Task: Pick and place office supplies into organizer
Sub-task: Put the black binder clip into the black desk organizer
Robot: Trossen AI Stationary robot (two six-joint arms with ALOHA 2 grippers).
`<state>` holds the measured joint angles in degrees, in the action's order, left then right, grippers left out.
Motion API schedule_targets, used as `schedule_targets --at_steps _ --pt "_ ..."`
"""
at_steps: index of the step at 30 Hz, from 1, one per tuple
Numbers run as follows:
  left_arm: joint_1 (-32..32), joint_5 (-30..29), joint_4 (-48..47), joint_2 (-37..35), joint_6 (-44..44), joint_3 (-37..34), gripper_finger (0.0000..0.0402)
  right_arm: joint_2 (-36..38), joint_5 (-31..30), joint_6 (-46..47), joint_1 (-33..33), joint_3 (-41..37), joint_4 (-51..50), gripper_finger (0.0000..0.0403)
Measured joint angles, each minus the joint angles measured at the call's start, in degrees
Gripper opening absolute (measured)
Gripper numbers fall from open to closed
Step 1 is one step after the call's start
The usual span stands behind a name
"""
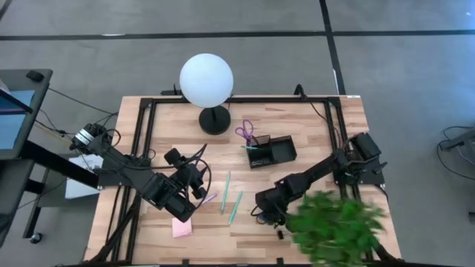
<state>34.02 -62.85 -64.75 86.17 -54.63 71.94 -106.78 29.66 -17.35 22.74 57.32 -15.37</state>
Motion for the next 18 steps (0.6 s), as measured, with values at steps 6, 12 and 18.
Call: schedule_targets --at_steps 6,12,18 --pt "0.0 0.0 0.0 0.0 0.0 0.0 0.0210 6.2 -0.2 0.2 -1.4 0.0 -1.1 0.0081" --pt "0.0 0.0 0.0 0.0 0.0 0.0 0.0210 8.2 0.1 -4.8 -0.8 0.1 -0.9 0.0081" --pt "0.0 0.0 0.0 0.0 0.4 0.0 0.0210 6.9 7.6 -7.1 1.7 0.1 -1.2 0.0081"
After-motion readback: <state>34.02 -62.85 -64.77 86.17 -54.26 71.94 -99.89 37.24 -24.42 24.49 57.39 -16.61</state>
